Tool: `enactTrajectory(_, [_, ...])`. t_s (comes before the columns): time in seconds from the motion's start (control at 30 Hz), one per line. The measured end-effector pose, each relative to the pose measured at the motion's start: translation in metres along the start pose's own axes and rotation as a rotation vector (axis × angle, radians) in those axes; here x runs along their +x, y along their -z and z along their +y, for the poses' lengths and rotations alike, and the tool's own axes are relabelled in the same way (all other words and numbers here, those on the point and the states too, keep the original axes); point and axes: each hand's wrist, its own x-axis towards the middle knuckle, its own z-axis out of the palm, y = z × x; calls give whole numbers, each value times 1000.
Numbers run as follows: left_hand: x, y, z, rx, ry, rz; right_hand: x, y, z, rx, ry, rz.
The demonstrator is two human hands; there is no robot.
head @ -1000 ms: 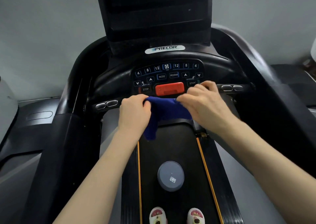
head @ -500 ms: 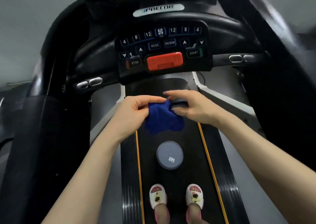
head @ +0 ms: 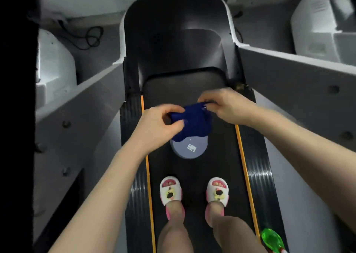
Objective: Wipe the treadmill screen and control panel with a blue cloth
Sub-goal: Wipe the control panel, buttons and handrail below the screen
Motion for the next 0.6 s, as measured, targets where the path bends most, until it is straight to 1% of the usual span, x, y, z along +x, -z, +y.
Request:
enactTrajectory(0.17, [48, -74, -85, 79, 11, 86, 29, -68, 62, -173, -64, 13])
enactTrajectory(0.2, [56, -87, -101, 96, -25, 109, 32, -83, 73, -243, -58, 23])
enactTrajectory(0.27, [70, -113, -133, 167, -160, 152, 36, -115, 96, -422, -13, 63])
enactTrajectory(0.33, [74, -142, -163, 272, -234, 143, 36, -148, 116, -505, 28, 125])
enactTrajectory(0.37, [74, -157, -180, 324, -268, 134, 35, -165, 127, -529, 28, 126])
enactTrajectory(0.43, [70, -186, -213, 411, -301, 83, 30, -200, 143, -550, 15, 26])
enactTrajectory(0.53, [58, -214, -247, 475, -264, -52, 15, -238, 157, -550, -30, -117])
enactTrajectory(0.6, [51, -221, -254, 468, -244, -101, 7, -252, 160, -521, -67, -140])
